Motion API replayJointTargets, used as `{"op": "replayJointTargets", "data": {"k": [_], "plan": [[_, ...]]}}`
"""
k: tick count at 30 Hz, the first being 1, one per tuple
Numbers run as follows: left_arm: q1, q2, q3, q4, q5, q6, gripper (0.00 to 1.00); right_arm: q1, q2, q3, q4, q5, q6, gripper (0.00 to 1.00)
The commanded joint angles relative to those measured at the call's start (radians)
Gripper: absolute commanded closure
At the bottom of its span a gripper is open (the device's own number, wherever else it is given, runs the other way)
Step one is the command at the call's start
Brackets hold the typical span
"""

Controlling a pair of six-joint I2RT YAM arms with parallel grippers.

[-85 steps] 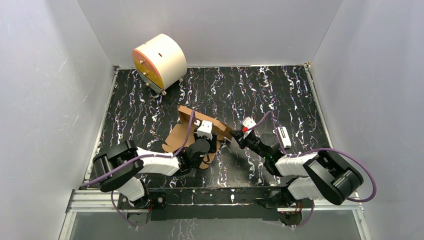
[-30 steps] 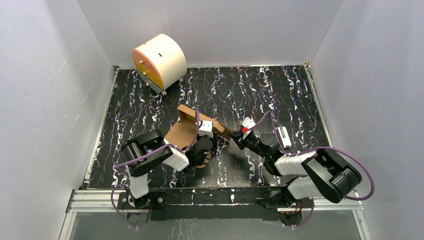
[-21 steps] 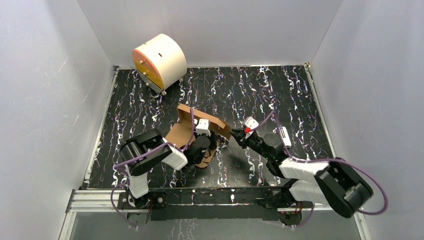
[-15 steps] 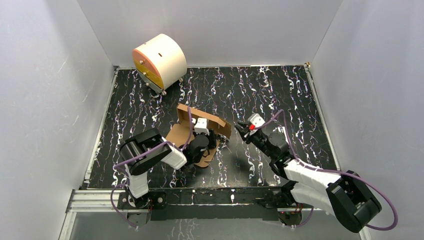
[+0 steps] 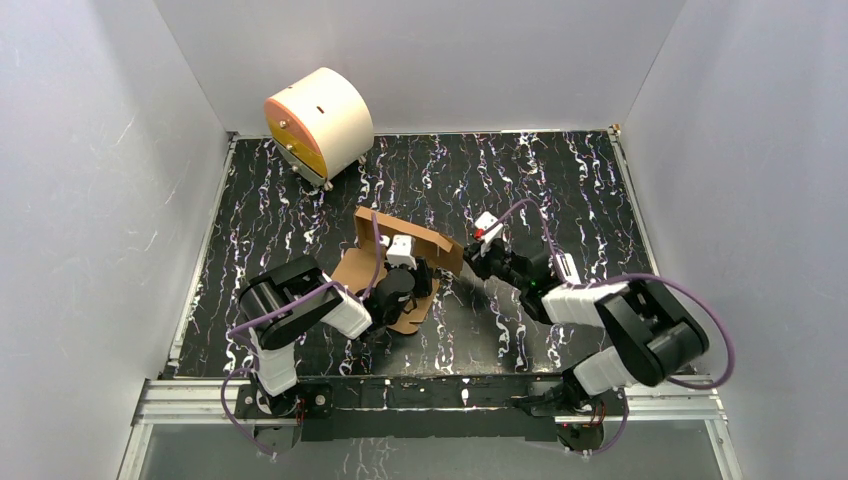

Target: Fold the paper box

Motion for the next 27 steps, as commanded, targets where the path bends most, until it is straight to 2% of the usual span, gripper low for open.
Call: {"op": "replayJointTargets", "data": {"k": [1, 10, 18, 27], "plan": [[0.009, 0.007, -0.022, -0.055, 0.042, -0.020, 0.59, 0.001, 0.092, 0.070, 0.144, -0.223, 0.055, 0.72], [0.019, 0.009, -0.018, -0.055, 0.077, -0.022, 0.59, 0.000, 0.221, 0.083, 0.293, -0.351, 0.121, 0.65], [0.029, -0.049, -0.048, -0.055, 0.101, -0.026, 0.55, -0.002, 0.214, 0.020, 0.328, -0.189, 0.089, 0.62], [0.029, -0.212, -0.103, -0.059, 0.149, -0.038, 0.48, -0.002, 0.208, 0.008, 0.306, -0.162, 0.051, 0.61]]}}
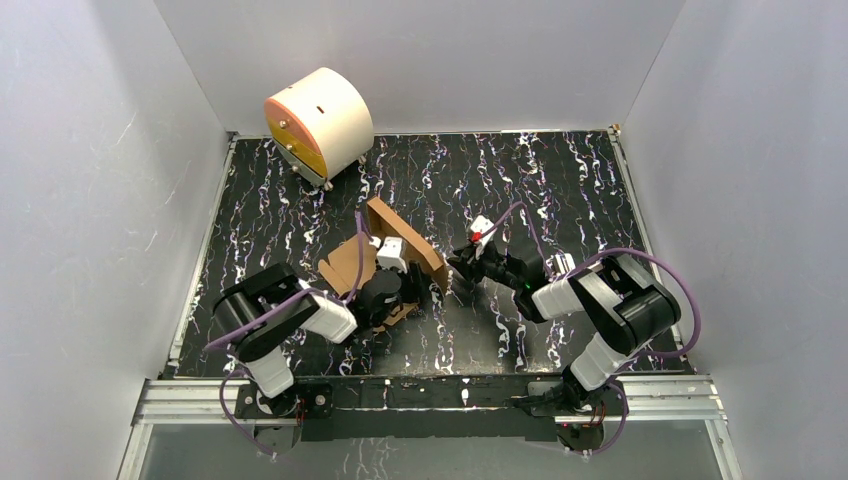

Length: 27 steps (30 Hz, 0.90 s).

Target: Fold the paper box

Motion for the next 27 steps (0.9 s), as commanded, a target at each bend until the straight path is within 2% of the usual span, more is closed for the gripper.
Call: {"op": "replayJointTargets", "data": {"k": [1, 9, 19, 27], "plan": [[0.003, -0.114, -0.027, -0.017, 0.031, -0.018, 0.47, -0.001, -0.020, -0.011, 0.064, 0.026, -0.019, 0.61], [0.003, -0.198, -0.060, -0.030, 0.082, -0.054, 0.42, -0.001, 0.015, -0.024, 0.113, -0.006, 0.018, 0.61], [0.026, -0.446, -0.147, -0.066, 0.187, -0.135, 0.37, -0.001, -0.001, -0.036, 0.114, -0.040, 0.057, 0.61], [0.075, -0.440, -0.071, -0.072, 0.277, -0.165, 0.35, 0.003, -0.009, -0.054, 0.123, -0.075, 0.096, 0.61]]}}
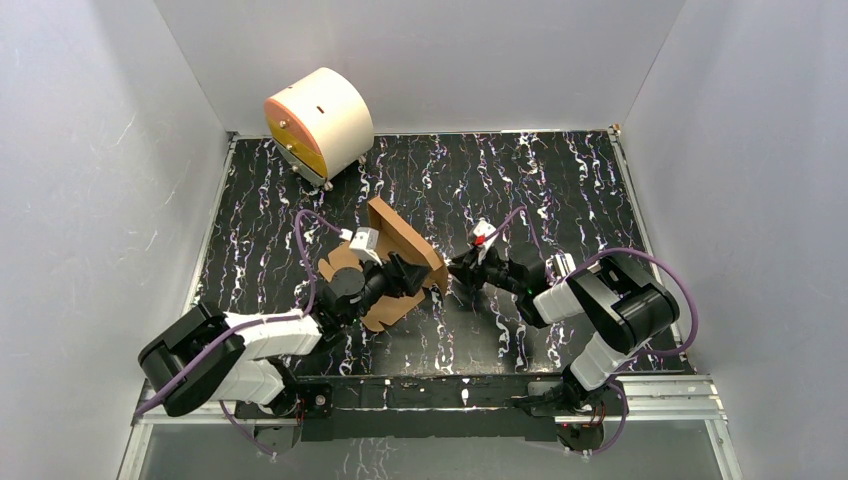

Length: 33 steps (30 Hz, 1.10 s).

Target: Fold the paper box

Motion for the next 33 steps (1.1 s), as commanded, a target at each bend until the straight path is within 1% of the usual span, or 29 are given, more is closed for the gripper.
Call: {"op": "replayJointTargets", "data": {"k": [1, 8, 16, 21, 26, 30, 33], "plan": [[0.020, 0.007, 0.065, 0.006, 0.050, -0.014, 0.35, 0.005, -0.021, -0.016, 0.075, -0.034, 0.028, 0.61], [0.047, 0.073, 0.106, 0.006, 0.059, -0.012, 0.41, 0.023, -0.017, -0.024, 0.073, -0.042, 0.031, 0.61], [0.061, 0.167, 0.122, 0.006, 0.011, 0.063, 0.61, 0.042, -0.024, -0.044, 0.086, -0.068, 0.066, 0.60], [0.062, 0.226, 0.149, 0.007, 0.011, 0.113, 0.72, 0.043, -0.008, -0.050, 0.137, -0.113, 0.072, 0.55], [0.062, 0.255, 0.169, 0.012, 0.012, 0.156, 0.73, 0.042, 0.011, -0.045, 0.198, -0.130, 0.053, 0.52], [0.063, 0.282, 0.167, 0.016, 0.002, 0.170, 0.73, 0.043, 0.011, -0.014, 0.176, -0.118, 0.005, 0.52], [0.064, 0.265, 0.139, 0.012, -0.003, 0.163, 0.72, 0.042, 0.010, -0.009, 0.169, -0.117, 0.000, 0.52]]}}
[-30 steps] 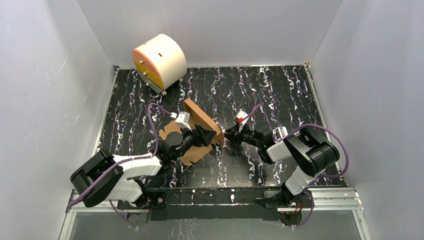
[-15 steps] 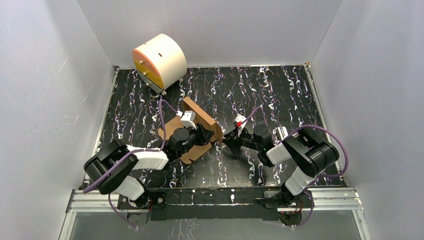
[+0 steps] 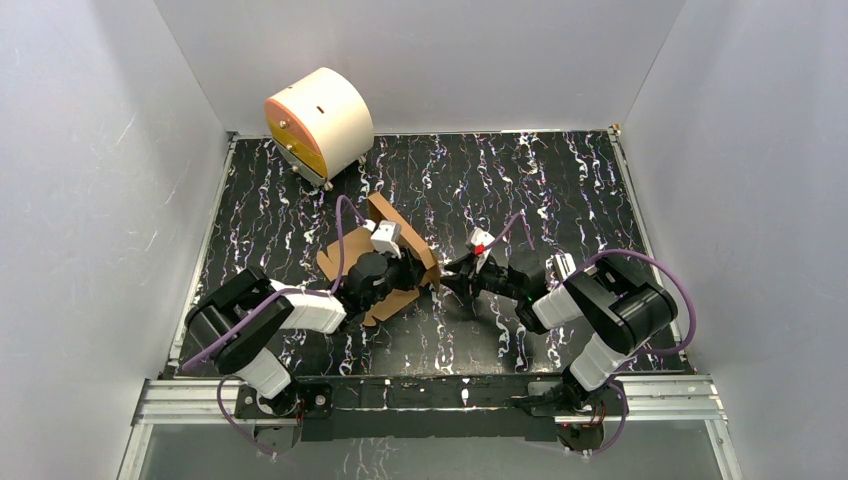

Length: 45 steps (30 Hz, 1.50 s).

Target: Fold the paper box

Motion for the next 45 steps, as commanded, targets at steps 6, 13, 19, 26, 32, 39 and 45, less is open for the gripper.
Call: {"op": "replayJointTargets", "data": {"k": [6, 13, 19, 26, 32, 39, 45], "plan": [[0.055, -0.119, -0.056, -0.104, -0.030, -0.025, 0.60, 0.003, -0.044, -0.014, 0.046, 0.078, -0.016, 0.51], [0.211, -0.247, -0.112, -0.135, 0.157, -0.274, 0.45, 0.029, -0.089, -0.030, -0.011, 0.145, 0.009, 0.49], [0.368, -0.253, -0.109, -0.025, 0.351, -0.511, 0.43, 0.061, -0.112, -0.067, 0.000, 0.194, 0.023, 0.47], [0.428, -0.203, -0.067, 0.053, 0.375, -0.656, 0.44, 0.110, -0.125, -0.073, -0.005, 0.232, 0.001, 0.46], [0.438, -0.103, -0.007, 0.119, 0.395, -0.754, 0.48, 0.133, -0.124, -0.077, 0.010, 0.256, -0.023, 0.46], [0.439, 0.000, 0.097, 0.124, 0.433, -0.776, 0.54, 0.138, -0.137, -0.077, 0.015, 0.254, -0.042, 0.46], [0.439, 0.055, 0.112, 0.151, 0.438, -0.804, 0.67, 0.149, -0.175, -0.080, -0.010, 0.288, -0.017, 0.45]]}}
